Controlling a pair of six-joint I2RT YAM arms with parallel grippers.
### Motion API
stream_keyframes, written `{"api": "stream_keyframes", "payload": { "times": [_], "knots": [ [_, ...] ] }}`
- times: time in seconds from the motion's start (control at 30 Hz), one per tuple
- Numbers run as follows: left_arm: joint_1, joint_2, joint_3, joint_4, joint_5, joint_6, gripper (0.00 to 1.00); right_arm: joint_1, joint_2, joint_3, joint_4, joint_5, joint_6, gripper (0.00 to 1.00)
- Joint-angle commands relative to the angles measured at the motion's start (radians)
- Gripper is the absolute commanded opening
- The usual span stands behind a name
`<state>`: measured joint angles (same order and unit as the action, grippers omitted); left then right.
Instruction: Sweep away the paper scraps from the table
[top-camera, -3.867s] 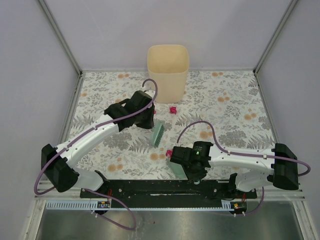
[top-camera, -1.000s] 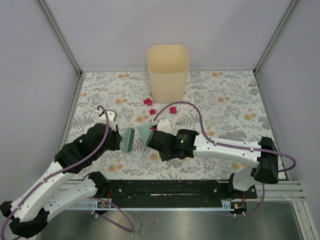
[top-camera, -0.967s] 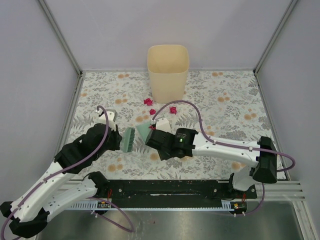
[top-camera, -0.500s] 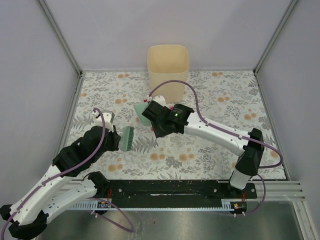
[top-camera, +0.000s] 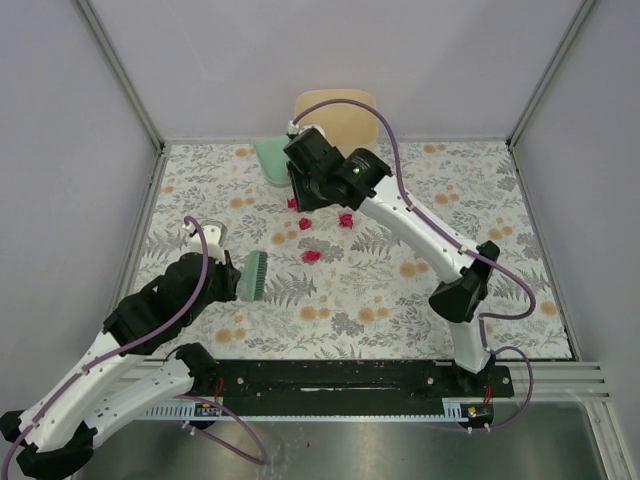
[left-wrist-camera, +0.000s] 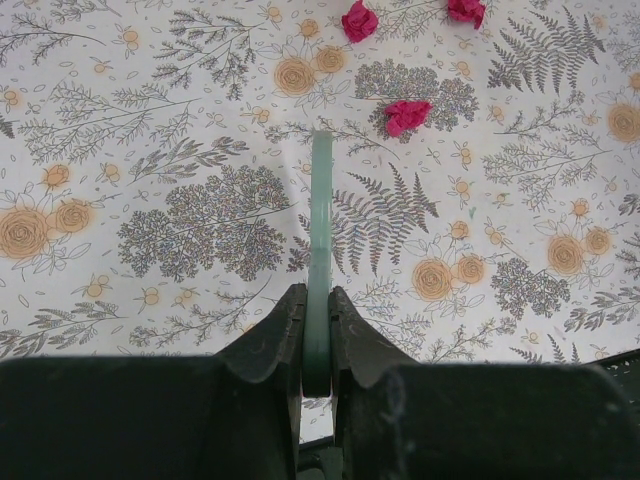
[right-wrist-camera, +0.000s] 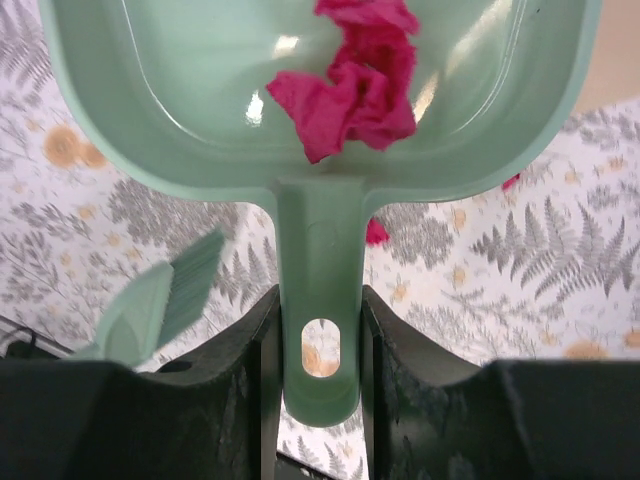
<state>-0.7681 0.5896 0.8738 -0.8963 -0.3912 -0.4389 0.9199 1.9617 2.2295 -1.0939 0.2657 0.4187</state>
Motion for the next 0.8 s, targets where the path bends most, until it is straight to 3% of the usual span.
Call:
{"api": "stream_keyframes", "payload": {
  "times": [0.0, 0.2, 0.77],
  "knots": [
    [0.004, -0.016, -0.002, 0.059, -0.028, -0.006, 0.0, -0.032, 0.113, 0.275, -0.079, -0.034, -0.075, 0.0],
    [0.006, -0.014, -0.006, 0.06, -0.026, -0.008, 0.0, -0.099, 0.235, 0.493, -0.094, -0.108, -0.075, 0.0],
    [0.007, -0.014, -0.009, 0.06, -0.032, -0.011, 0.0, -0.214, 0.206, 0.464, 0.189, -0.305, -0.058, 0.0]
  ]
}}
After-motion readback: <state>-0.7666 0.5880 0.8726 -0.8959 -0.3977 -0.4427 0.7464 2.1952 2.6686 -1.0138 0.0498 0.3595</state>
